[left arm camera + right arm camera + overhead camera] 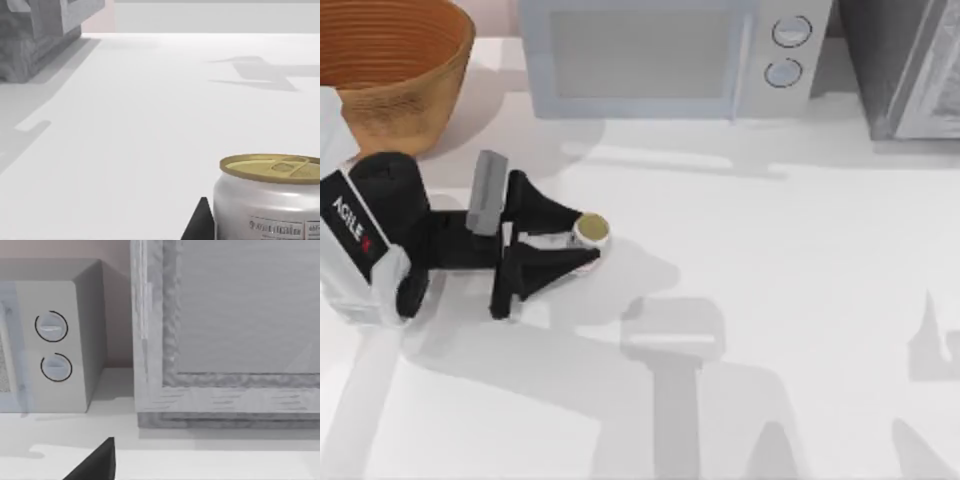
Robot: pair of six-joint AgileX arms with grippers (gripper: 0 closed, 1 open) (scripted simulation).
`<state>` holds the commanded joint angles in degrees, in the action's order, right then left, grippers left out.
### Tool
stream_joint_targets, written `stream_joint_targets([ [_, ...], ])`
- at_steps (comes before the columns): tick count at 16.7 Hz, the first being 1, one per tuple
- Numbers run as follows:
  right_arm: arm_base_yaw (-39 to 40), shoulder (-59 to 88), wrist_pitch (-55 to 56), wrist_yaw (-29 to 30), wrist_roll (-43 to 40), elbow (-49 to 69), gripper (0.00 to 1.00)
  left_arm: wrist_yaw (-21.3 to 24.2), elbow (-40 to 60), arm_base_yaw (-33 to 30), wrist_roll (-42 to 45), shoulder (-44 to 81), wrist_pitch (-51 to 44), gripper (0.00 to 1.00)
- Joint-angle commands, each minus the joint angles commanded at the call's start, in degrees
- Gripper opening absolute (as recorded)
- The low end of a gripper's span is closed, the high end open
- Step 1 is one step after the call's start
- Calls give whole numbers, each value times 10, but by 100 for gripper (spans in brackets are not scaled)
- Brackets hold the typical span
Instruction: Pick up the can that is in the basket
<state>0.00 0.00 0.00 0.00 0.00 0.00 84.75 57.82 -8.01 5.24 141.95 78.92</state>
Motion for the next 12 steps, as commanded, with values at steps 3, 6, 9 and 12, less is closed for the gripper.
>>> stream_joint_targets([
  [3,0,0,0,0,0,0,100,0,0,0,0,0,0,45],
  [6,0,0,0,0,0,0,100,0,0,0,0,0,0,68],
  [9,0,0,0,0,0,0,100,0,0,0,0,0,0,90],
  [12,0,0,0,0,0,0,100,0,0,0,0,0,0,100],
])
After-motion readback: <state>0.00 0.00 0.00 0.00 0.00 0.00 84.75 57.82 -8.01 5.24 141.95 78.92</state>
